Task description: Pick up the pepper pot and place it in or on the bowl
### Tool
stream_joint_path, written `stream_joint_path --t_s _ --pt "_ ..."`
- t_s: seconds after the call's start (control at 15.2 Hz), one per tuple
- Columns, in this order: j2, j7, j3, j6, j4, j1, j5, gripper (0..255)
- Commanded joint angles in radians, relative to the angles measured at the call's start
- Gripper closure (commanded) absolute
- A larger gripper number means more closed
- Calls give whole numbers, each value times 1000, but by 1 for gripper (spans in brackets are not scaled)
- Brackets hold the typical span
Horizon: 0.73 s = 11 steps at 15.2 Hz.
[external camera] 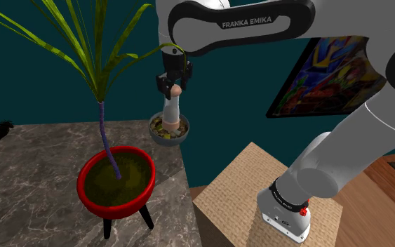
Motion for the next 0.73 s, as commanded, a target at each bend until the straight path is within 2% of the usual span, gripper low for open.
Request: stream_joint_path --t_s 0.0,0.07,0.13,0.46,0.66 --pt "3 0 0 -1 -3 0 1 255" --pt "3 0 0 -1 -3 0 1 255" --pt "5 0 0 -1 -1 0 0 0" --pt "3 0 0 -1 -3 0 1 0" --pt "1 -3 5 -101 94 5 5 0"
